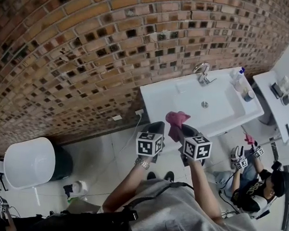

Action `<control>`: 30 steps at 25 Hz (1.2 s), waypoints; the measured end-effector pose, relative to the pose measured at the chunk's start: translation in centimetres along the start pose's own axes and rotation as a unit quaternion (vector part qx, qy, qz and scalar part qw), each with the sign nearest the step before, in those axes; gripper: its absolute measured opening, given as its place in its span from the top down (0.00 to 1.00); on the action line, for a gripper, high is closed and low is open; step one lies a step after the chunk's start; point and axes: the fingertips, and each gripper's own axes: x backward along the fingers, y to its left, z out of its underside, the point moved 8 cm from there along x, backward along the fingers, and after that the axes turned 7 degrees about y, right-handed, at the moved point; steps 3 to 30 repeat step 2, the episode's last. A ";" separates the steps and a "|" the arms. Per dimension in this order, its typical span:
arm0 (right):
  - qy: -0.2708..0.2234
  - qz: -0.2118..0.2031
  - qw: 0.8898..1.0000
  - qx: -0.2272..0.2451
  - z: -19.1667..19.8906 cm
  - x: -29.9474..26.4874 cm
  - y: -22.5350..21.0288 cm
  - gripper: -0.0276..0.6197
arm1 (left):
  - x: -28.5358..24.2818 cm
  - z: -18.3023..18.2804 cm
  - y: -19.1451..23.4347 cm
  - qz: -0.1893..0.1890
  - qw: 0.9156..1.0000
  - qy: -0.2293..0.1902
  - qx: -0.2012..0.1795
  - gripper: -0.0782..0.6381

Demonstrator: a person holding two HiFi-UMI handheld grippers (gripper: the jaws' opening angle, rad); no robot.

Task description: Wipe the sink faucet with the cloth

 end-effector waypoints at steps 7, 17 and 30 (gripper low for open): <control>0.003 0.000 1.000 -0.009 0.8 0.4 0.1 0.85 | 0.1 0.8 0.0 0.001 1.000 0.008 0.003 0.87; 0.003 0.000 1.000 -0.009 0.8 0.4 0.1 0.85 | 0.1 0.8 0.0 0.001 1.000 0.008 0.003 0.87; 0.003 0.000 1.000 -0.009 0.8 0.4 0.1 0.85 | 0.1 0.8 0.0 0.001 1.000 0.008 0.003 0.87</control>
